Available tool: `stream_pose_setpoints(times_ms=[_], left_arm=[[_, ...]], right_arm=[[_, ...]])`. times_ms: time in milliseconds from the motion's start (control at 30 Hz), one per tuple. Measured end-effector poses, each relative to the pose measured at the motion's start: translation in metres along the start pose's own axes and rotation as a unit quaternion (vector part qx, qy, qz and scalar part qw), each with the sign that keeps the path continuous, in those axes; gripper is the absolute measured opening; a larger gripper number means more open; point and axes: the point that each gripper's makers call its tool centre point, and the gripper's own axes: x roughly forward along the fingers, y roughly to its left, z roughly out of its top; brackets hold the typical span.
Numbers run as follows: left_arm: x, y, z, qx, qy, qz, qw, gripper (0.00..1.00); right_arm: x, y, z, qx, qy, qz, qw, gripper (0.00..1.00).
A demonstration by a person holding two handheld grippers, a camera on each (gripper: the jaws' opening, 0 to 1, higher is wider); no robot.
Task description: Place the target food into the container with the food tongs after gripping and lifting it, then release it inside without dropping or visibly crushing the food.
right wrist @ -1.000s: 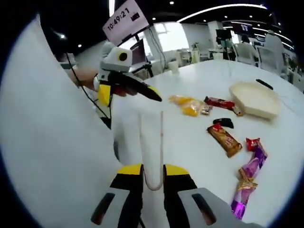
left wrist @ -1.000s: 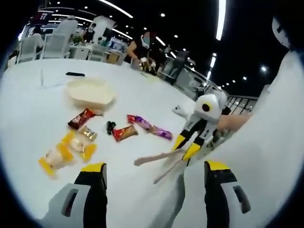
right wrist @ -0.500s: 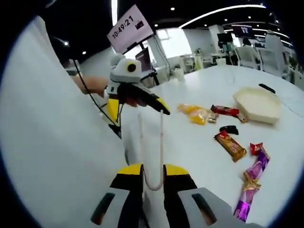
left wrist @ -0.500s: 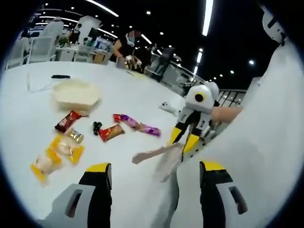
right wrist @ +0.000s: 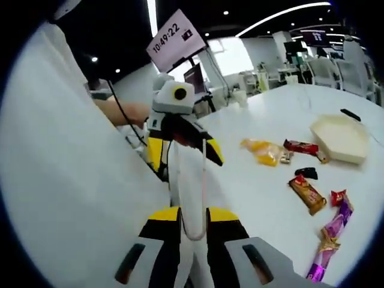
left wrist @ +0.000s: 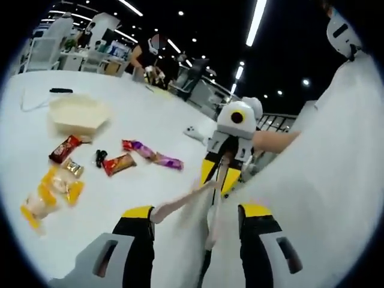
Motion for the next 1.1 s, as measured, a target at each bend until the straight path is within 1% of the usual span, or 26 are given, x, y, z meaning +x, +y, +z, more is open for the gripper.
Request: stream_pose_setpoints(times_ms=[67,133,233,267,300,400,467,500,567,633,733,867,933,1100], left_arm=[[0.0,0.001,0.004,0.009,-0.01,-0.001,0.9999,0.54],[-0.002,0.001,0.006,0.008,-0.011,-0.003,0.9999,0.51],[-0.004,0.004,0.009,0.012,-0.014,-0.003,0.9998,0.41],[-0.006,0.006,0.011,0.013,-0.023,0.0,0.9996,0.38],[-0.006,0.006,0.013,0.008,-0.03,-0.001,0.9995,0.39],[-0.007,0.008,0.015,0.008,-0.038,0.003,0.9992,0.37],[-0.008,0.009,0.015,0.004,-0.043,0.005,0.9991,0.35],[-0.009,0.009,0.016,-0.004,-0.05,0.002,0.9988,0.35],[-0.01,0.009,0.017,-0.006,-0.052,0.003,0.9986,0.32],[-0.011,0.007,0.021,-0.029,-0.066,-0.005,0.9974,0.29],[-0.013,0.005,0.025,-0.042,-0.083,-0.016,0.9956,0.24],[-0.013,0.0,0.029,-0.064,-0.1,-0.032,0.9924,0.16],[-0.012,-0.005,0.032,-0.068,-0.108,-0.045,0.9908,0.12],[-0.012,-0.004,0.033,-0.062,-0.109,-0.041,0.9912,0.1]], right_arm=[[-0.001,-0.002,0.001,0.002,-0.002,0.0,1.0,0.14],[-0.003,-0.001,0.002,0.01,-0.008,0.007,0.9999,0.14],[-0.003,0.001,0.003,0.018,-0.015,0.016,0.9996,0.14],[-0.003,0.001,0.003,0.019,-0.016,0.017,0.9995,0.14],[-0.002,0.0,0.006,0.027,-0.026,0.018,0.9991,0.14],[-0.001,-0.003,0.008,0.034,-0.035,0.016,0.9987,0.14],[-0.001,-0.004,0.009,0.039,-0.039,0.016,0.9983,0.14],[-0.001,-0.003,0.01,0.048,-0.044,0.022,0.9976,0.14],[-0.001,-0.004,0.011,0.051,-0.049,0.022,0.9973,0.14],[-0.004,-0.006,0.013,0.072,-0.064,0.026,0.995,0.15],[-0.006,-0.008,0.014,0.088,-0.073,0.033,0.9929,0.15],[-0.008,-0.012,0.014,0.093,-0.076,0.035,0.9921,0.16],[-0.009,-0.012,0.013,0.095,-0.077,0.036,0.9918,0.16],[-0.008,-0.015,0.013,0.103,-0.085,0.036,0.9903,0.17]])
